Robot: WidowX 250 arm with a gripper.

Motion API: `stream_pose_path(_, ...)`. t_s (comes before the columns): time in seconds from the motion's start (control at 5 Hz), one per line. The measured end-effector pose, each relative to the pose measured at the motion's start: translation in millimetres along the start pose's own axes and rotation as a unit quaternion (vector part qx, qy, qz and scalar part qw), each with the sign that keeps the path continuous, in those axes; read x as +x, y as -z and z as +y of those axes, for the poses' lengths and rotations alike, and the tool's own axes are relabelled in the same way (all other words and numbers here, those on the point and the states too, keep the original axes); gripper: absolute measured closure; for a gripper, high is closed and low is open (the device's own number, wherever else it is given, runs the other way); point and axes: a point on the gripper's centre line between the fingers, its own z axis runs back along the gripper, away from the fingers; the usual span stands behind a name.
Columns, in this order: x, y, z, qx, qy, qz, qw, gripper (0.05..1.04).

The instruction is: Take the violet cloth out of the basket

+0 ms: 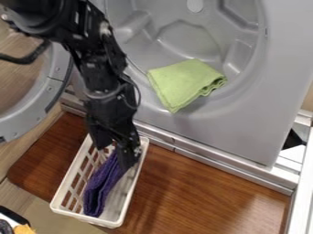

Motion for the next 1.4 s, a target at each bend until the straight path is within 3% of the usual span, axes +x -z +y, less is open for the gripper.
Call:
stream_pose_path(0.2, -2.9, 9.0, -2.1, 0.002, -0.017, -0.021, 0.9996, 0.118)
stream_pose_path(0.6, -10.1, 15.2, 3.5, 0.029, -0.048, -0.010, 0.9984, 0.705)
stream_pose_path(0.8, -9.2, 15.4, 1.9, 0.033, -0.049, -0.009, 0.9982, 0.894)
stream_pose_path(1.0, -8.5, 15.0, -1.1, 0.030, -0.045, -0.008, 0.9985, 0.955)
stream_pose_path(1.2, -6.6, -1.8, -7.6, 0.008, -0.037, -0.022, 0.9990, 0.968)
stream_pose_path(1.4, -8.6, -25.5, -9.1, 0.021, -0.038, -0.038, 0.9983, 0.968)
